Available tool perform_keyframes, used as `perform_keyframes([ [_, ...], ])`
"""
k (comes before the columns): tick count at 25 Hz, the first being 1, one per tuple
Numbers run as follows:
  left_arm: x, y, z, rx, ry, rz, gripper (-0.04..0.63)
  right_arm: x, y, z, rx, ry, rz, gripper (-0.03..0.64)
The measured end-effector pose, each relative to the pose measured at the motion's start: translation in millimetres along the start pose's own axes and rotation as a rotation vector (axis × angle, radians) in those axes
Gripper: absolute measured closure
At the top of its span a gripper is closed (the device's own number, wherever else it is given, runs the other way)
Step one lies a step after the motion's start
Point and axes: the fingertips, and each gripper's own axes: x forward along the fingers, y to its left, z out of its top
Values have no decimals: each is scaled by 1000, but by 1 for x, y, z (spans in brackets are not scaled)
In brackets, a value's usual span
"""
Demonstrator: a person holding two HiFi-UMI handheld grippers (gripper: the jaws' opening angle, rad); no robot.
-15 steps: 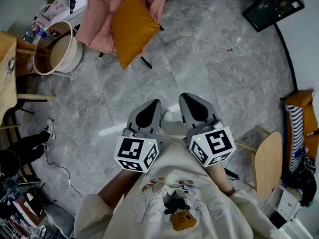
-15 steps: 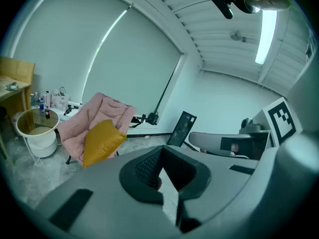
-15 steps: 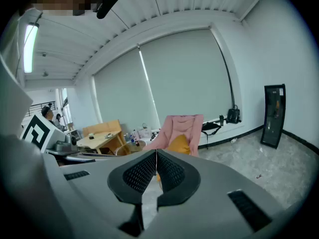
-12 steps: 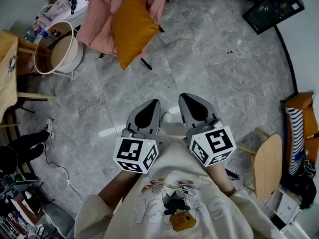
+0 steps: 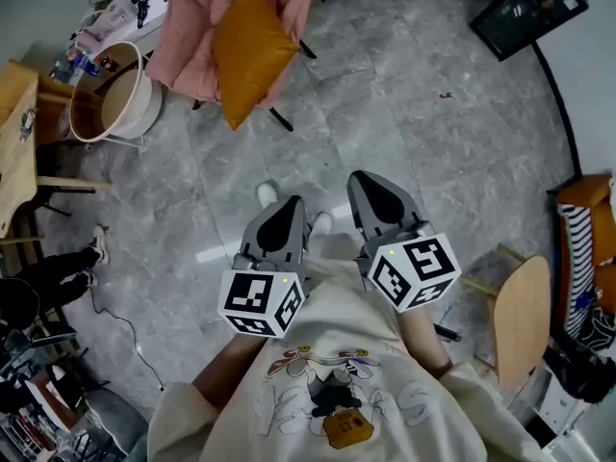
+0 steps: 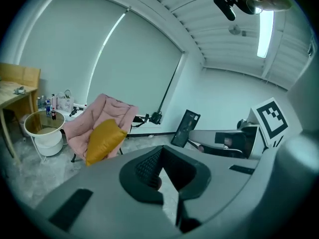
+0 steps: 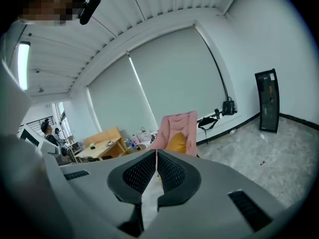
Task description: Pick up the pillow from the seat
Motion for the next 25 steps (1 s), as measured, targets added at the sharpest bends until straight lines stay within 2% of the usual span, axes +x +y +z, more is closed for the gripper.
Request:
perform_keyframes([
  [7,9,0,-7,-14,15,-19,589,13,-2,-17,5,57,0,589],
  [14,34,14,-7,-39,31,-33,590,43,-9,-15,-8,101,8,589],
  [25,88,103,42,-77,46,-28,590,146,-12,4,27,176,-18,589],
])
